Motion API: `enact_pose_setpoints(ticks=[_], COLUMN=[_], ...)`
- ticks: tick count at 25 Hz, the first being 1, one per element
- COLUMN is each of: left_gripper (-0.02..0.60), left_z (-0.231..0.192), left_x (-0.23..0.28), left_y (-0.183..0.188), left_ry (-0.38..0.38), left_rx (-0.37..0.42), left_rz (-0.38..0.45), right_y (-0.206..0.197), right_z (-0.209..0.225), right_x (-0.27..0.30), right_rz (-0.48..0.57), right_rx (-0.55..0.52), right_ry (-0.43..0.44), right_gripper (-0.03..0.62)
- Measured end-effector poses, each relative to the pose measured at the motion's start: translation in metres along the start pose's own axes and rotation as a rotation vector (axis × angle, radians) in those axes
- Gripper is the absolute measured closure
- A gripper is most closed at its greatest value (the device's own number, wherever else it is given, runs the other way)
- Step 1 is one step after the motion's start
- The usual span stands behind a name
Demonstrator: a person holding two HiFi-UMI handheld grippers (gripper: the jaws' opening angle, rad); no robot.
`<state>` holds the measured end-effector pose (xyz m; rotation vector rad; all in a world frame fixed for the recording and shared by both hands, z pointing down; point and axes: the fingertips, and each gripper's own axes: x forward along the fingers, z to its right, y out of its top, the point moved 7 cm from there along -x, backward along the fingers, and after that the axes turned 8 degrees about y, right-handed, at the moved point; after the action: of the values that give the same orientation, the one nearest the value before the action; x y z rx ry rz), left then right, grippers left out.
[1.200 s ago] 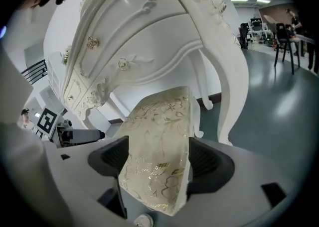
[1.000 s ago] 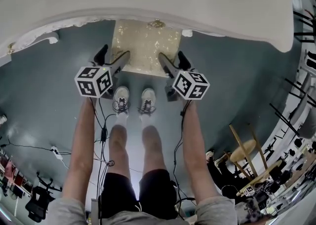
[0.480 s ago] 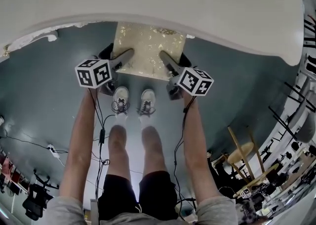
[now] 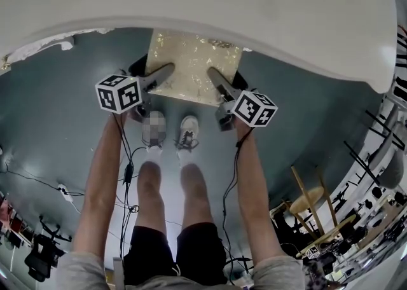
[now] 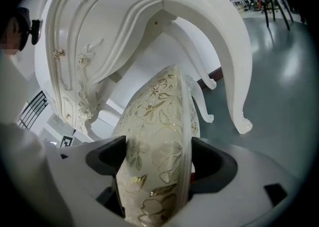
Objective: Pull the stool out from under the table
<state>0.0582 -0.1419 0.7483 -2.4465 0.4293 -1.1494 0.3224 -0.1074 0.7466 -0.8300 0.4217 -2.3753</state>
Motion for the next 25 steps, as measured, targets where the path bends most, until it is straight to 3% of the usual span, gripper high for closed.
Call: enact_pose_setpoints(ticks=[18,25], left_gripper=[0.193,0.196], left_z=[0.022,0.019], left_x=[-0.025,-0.057], left_y=[0.001,-0.01], left_ry=[0.078,0.117], left_rx=[0.037,-0.002], left_rz=[0.074,0.094], right_y=[0.003,-0.006], right_z=[-0.023,-0.048], right_x=[-0.018,-0.02], right_rz=[0.052,0.025], right_rx=[-0.054,-0.077], right_ry=[-0.071,-0.072], right_gripper=[0.197,0.198])
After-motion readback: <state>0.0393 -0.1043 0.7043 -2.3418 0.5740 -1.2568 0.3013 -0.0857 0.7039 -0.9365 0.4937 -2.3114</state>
